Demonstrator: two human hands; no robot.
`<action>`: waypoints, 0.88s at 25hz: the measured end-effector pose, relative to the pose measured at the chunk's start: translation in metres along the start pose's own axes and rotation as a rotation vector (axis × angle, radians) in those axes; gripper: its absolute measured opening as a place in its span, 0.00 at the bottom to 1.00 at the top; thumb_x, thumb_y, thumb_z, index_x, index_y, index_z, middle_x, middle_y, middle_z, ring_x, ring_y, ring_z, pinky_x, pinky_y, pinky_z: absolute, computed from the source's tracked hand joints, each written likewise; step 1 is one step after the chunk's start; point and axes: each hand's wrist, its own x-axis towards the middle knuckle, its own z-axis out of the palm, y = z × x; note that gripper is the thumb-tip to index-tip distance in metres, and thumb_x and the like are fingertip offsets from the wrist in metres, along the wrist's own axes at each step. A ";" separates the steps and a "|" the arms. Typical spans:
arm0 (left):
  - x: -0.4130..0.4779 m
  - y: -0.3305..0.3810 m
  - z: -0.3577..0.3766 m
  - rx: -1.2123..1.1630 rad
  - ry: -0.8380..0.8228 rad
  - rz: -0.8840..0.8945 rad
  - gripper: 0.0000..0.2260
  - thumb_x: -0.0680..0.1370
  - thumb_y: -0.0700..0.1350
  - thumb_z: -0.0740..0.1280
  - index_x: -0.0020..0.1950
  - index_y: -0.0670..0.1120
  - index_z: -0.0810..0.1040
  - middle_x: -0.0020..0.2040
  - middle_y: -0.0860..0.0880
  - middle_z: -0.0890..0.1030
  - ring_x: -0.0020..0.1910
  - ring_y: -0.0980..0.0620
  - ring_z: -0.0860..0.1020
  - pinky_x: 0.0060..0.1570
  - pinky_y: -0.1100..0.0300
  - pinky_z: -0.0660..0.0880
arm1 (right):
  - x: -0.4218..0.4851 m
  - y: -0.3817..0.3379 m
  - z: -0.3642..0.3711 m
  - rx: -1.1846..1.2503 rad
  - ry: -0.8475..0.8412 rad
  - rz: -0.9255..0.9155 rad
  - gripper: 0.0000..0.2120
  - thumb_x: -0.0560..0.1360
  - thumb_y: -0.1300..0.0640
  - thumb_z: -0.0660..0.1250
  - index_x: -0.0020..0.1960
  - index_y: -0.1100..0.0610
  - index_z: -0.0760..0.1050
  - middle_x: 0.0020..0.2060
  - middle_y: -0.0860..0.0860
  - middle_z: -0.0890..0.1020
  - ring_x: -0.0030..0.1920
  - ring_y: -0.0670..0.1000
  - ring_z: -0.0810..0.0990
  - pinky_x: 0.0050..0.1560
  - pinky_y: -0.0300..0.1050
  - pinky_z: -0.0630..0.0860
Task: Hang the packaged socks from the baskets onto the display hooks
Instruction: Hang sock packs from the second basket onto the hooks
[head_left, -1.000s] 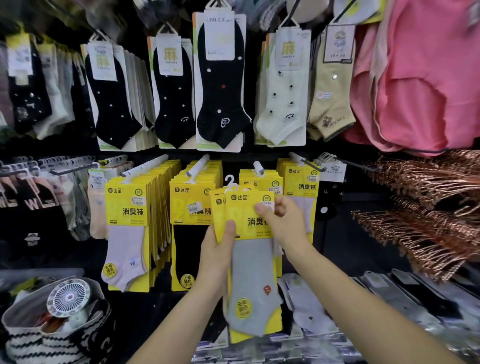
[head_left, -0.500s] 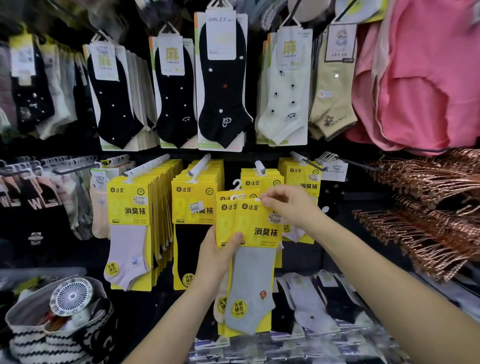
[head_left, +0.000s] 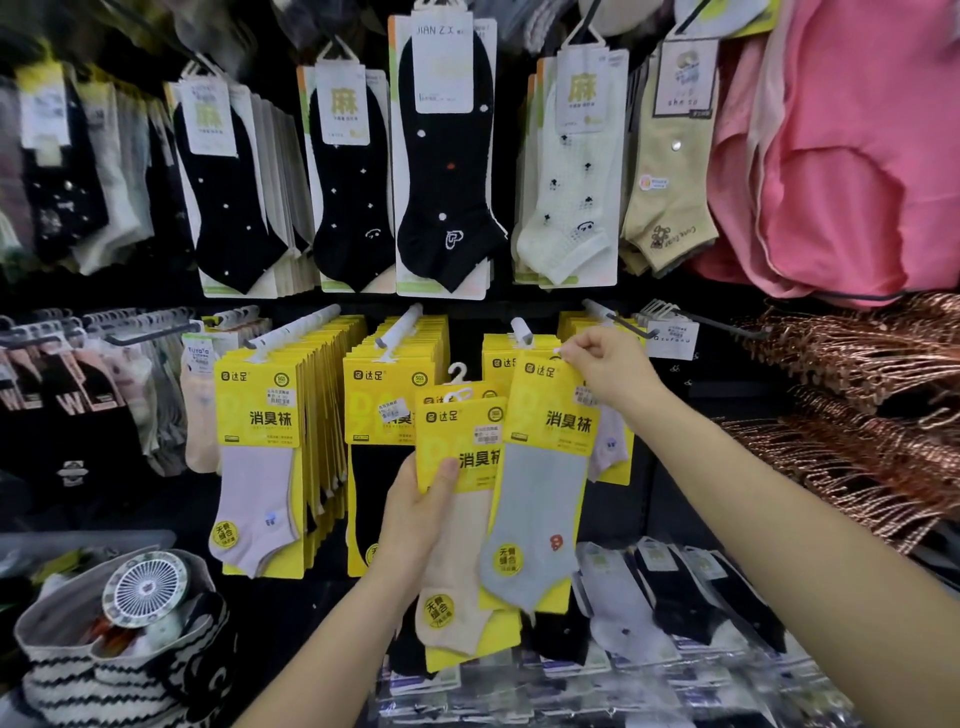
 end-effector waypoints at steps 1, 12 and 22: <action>0.000 0.000 -0.006 -0.001 0.014 0.013 0.08 0.79 0.49 0.62 0.57 0.55 0.75 0.55 0.53 0.81 0.55 0.54 0.79 0.57 0.51 0.75 | 0.006 0.000 0.000 -0.006 0.021 -0.001 0.05 0.77 0.58 0.65 0.43 0.55 0.77 0.36 0.51 0.77 0.36 0.47 0.74 0.36 0.41 0.72; 0.001 0.004 -0.042 -0.008 0.075 0.048 0.05 0.78 0.50 0.63 0.53 0.57 0.75 0.53 0.55 0.82 0.53 0.54 0.80 0.54 0.53 0.77 | 0.034 -0.006 0.027 -0.074 0.008 -0.038 0.08 0.75 0.57 0.67 0.38 0.50 0.76 0.36 0.45 0.79 0.36 0.42 0.74 0.30 0.33 0.69; -0.002 0.013 -0.003 -0.093 0.007 0.045 0.10 0.72 0.55 0.66 0.53 0.57 0.76 0.55 0.52 0.82 0.56 0.52 0.80 0.58 0.48 0.75 | -0.042 0.013 0.044 0.156 -0.129 -0.025 0.14 0.67 0.43 0.73 0.41 0.47 0.69 0.37 0.47 0.75 0.38 0.45 0.73 0.40 0.36 0.72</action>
